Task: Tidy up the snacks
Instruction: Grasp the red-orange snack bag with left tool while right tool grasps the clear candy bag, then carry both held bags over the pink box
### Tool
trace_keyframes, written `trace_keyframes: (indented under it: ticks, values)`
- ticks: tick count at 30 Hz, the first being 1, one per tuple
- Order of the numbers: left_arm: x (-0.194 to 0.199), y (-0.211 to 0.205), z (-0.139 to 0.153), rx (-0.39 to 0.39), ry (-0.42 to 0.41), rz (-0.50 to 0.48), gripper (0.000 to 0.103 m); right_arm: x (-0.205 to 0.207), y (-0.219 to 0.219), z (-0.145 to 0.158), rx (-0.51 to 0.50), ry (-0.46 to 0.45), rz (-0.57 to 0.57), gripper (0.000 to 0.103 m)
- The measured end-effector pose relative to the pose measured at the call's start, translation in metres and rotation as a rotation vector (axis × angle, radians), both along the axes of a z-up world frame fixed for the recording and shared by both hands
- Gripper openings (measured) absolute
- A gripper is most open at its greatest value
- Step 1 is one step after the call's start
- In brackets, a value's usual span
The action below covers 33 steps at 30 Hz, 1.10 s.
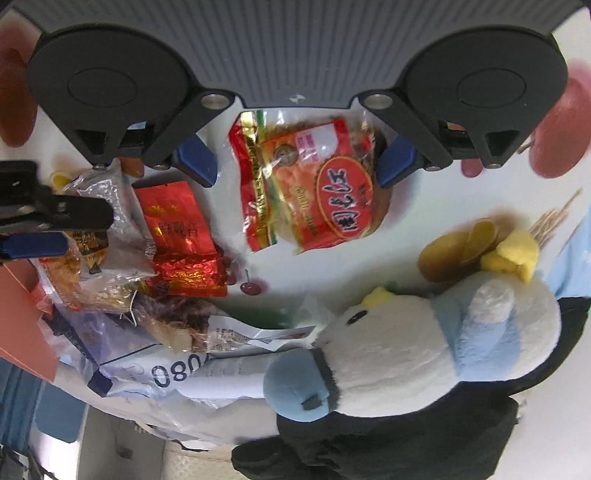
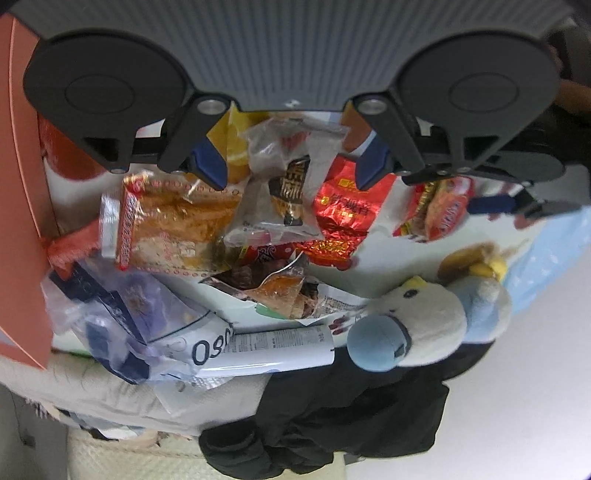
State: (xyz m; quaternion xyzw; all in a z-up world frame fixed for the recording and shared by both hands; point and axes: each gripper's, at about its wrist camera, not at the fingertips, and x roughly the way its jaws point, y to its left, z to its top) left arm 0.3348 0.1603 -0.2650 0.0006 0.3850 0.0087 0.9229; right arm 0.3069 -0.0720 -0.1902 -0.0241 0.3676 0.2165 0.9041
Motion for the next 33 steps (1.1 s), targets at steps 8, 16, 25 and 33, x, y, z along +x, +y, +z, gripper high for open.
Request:
trace_keyframes:
  ticks: [8, 16, 25, 33]
  values:
    - [-0.001, 0.001, 0.002, -0.021, -0.013, -0.021, 0.076, 0.008, 0.004, -0.011, -0.050, 0.002, -0.025, 0.047]
    - [-0.019, -0.004, 0.008, -0.052, 0.000, -0.016, 0.067, -0.005, 0.001, -0.003, -0.062, -0.021, -0.023, 0.033]
    - [-0.066, -0.014, 0.018, -0.141, 0.027, 0.053, 0.067, -0.037, -0.018, 0.002, -0.066, 0.000, -0.022, 0.031]
    - [-0.108, -0.027, 0.033, -0.217, 0.022, 0.098, 0.067, -0.078, -0.042, 0.008, -0.053, 0.029, -0.033, 0.031]
